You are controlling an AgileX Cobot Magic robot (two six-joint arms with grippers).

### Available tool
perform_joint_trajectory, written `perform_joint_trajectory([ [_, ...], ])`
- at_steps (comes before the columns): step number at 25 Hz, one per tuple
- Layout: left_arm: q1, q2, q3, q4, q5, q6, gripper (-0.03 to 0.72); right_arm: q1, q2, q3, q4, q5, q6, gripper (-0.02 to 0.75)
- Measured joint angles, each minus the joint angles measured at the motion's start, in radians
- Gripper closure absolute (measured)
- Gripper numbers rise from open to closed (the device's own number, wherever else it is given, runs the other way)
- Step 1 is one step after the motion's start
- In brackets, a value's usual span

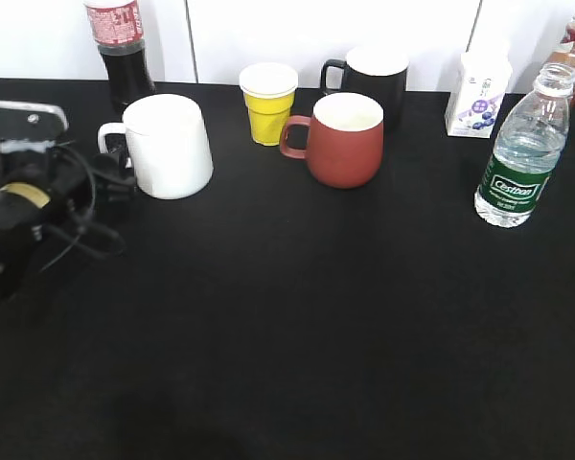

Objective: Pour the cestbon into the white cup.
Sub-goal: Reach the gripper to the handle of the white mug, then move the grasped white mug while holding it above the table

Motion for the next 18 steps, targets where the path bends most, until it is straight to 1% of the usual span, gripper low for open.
perform_joint_trajectory([
  [1,0.016,0.02,-0.029,0.011,-0.001,0.0,0.209,0.0,0.0,0.0,0.0,0.0,0.0,0.144],
  [2,0.044,0.043,-0.06,0.053,0.0,0.0,0.209,0.0,0.0,0.0,0.0,0.0,0.0,0.144],
  [3,0.072,0.068,-0.095,0.135,0.0,-0.001,0.218,0.0,0.0,0.0,0.0,0.0,0.0,0.144],
  [4,0.095,0.09,-0.128,0.201,-0.001,-0.001,0.246,0.0,0.0,0.0,0.0,0.0,0.0,0.144],
  [6,0.124,0.122,-0.186,0.29,0.0,-0.001,0.362,0.0,0.0,0.0,0.0,0.0,0.0,0.144],
  [8,0.127,0.134,-0.205,0.322,0.0,-0.001,0.542,0.0,0.0,0.0,0.0,0.0,0.0,0.144],
  [9,0.126,0.134,-0.205,0.328,-0.001,-0.007,0.617,0.0,0.0,0.0,0.0,0.0,0.0,0.144],
  [11,0.126,0.134,-0.207,0.328,0.0,-0.015,0.618,0.0,0.0,0.0,0.0,0.0,0.0,0.144],
  [13,0.127,0.105,-0.167,0.332,0.004,-0.105,0.622,0.0,0.0,0.0,0.0,0.0,0.0,0.144],
  [14,0.128,0.067,-0.12,0.368,-0.002,-0.15,0.624,0.0,0.0,0.0,0.0,0.0,0.0,0.144],
  [16,0.128,-0.019,-0.025,0.49,-0.082,-0.228,0.626,0.0,0.0,0.0,0.0,0.0,0.0,0.144],
  [18,0.093,-0.117,0.062,0.554,-0.126,-0.266,0.627,0.0,0.0,0.0,0.0,0.0,0.0,0.144],
])
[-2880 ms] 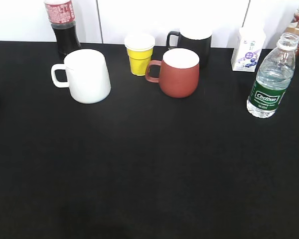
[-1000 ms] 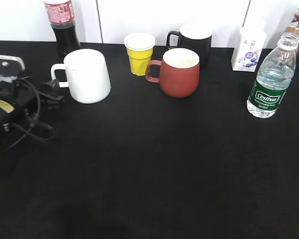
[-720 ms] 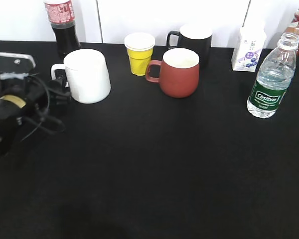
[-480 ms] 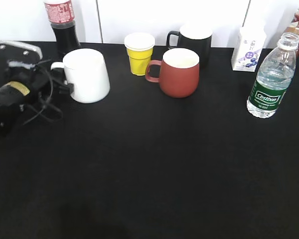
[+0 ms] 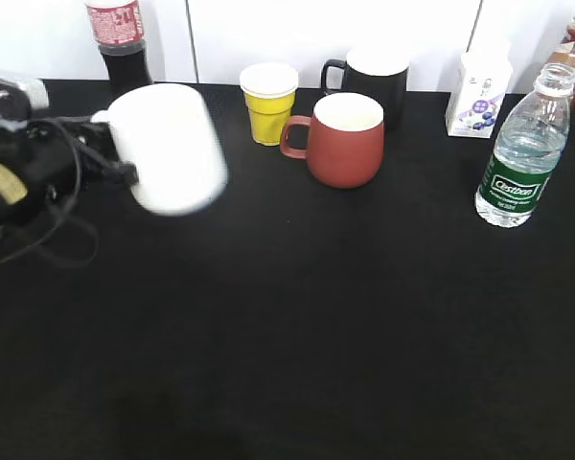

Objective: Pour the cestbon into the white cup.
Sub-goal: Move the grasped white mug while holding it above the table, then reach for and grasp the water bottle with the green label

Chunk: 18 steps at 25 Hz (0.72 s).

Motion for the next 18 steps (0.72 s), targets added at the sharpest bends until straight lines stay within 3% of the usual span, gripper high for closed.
perform_joint_trajectory([
  [5,-0.135,-0.176,0.156,0.052,-0.001,-0.002,0.628,0.0,0.0,0.0,0.0,0.0,0.0,0.144],
  [9,-0.148,-0.223,0.162,0.086,-0.001,-0.003,0.627,0.0,0.0,-0.003,0.0,-0.003,0.0,0.144],
  [10,-0.148,-0.224,0.162,0.087,-0.001,-0.003,0.627,0.0,0.0,-0.015,0.0,-0.064,0.0,0.144],
  [13,-0.148,-0.224,0.162,0.089,0.001,-0.004,0.624,0.0,0.086,-0.024,0.007,-0.515,0.0,0.144],
  [16,-0.148,-0.224,0.162,0.089,0.017,-0.005,0.622,0.0,0.342,0.008,0.011,-0.751,0.0,0.144],
  [18,-0.148,-0.224,0.162,0.089,0.029,-0.005,0.617,0.0,0.503,0.121,0.011,-0.94,0.0,0.144],
])
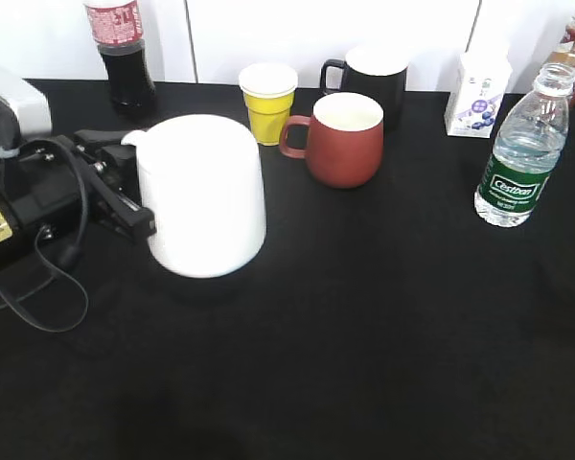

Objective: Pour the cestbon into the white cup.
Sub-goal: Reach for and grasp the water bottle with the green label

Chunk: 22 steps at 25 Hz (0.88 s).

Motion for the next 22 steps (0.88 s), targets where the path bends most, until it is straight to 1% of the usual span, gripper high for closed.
perform_joint_trajectory([
  [2,0.0,0.0,0.0,0.0,0.007,0.0,0.615,0.0,0.158,0.127,0.006,-0.277,0.012,0.144],
  [4,0.0,0.0,0.0,0.0,0.009,0.0,0.61,0.0,0.302,0.16,-0.019,-0.471,0.092,0.144],
  [5,0.0,0.0,0.0,0.0,0.009,0.0,0.608,0.0,0.37,0.16,-0.069,-0.532,0.146,0.144],
  [8,0.0,0.0,0.0,0.0,0.016,0.0,0.603,0.0,0.633,0.16,-0.295,-0.753,0.345,0.144],
  [9,0.0,0.0,0.0,0.0,0.016,0.0,0.599,0.0,0.719,0.16,-0.349,-0.84,0.372,0.144],
  [10,0.0,0.0,0.0,0.0,0.016,0.0,0.596,0.0,0.801,0.16,-0.374,-0.89,0.383,0.144],
  [12,0.0,0.0,0.0,0.0,0.018,0.0,0.593,0.0,0.942,0.161,-0.381,-0.934,0.39,0.139],
  [14,0.0,-0.001,0.0,-0.001,0.019,0.0,0.589,0.0,1.027,0.15,-0.385,-1.008,0.373,0.085],
  [15,0.0,-0.001,0.0,-0.001,0.019,0.0,0.586,0.0,1.068,0.124,-0.385,-1.008,0.365,0.07],
  [22,0.0,-0.001,0.0,-0.001,0.021,0.0,0.579,0.0,1.322,-0.125,-0.388,-1.005,0.285,0.066],
])
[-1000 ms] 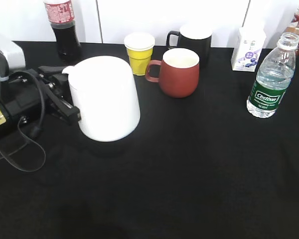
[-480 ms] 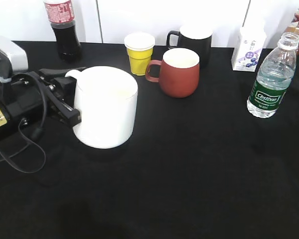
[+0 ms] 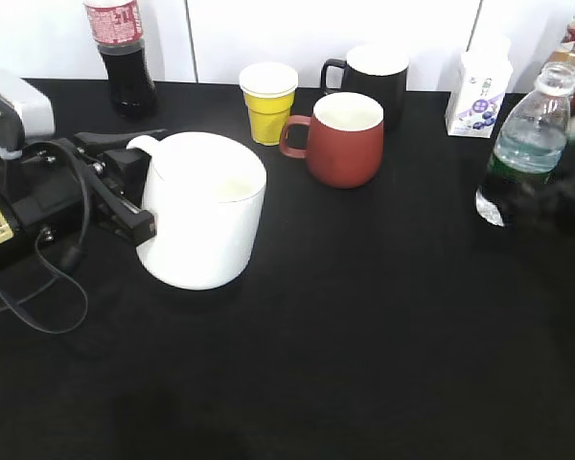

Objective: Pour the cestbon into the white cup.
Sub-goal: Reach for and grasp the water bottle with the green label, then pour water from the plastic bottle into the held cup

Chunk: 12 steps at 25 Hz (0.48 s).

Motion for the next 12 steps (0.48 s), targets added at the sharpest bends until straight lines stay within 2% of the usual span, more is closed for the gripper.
perform_joint_trajectory([
  [3,0.0,0.0,0.0,0.0,0.0,0.0,0.579,0.0,0.075,-0.102,-0.017,-0.009,-0.001,0.078],
  [7,0.0,0.0,0.0,0.0,0.0,0.0,0.575,0.0,0.091,-0.118,-0.044,-0.012,-0.004,0.225],
  [12,0.0,0.0,0.0,0.009,0.0,0.0,0.565,0.0,0.095,-0.118,-0.044,-0.033,-0.005,0.234],
])
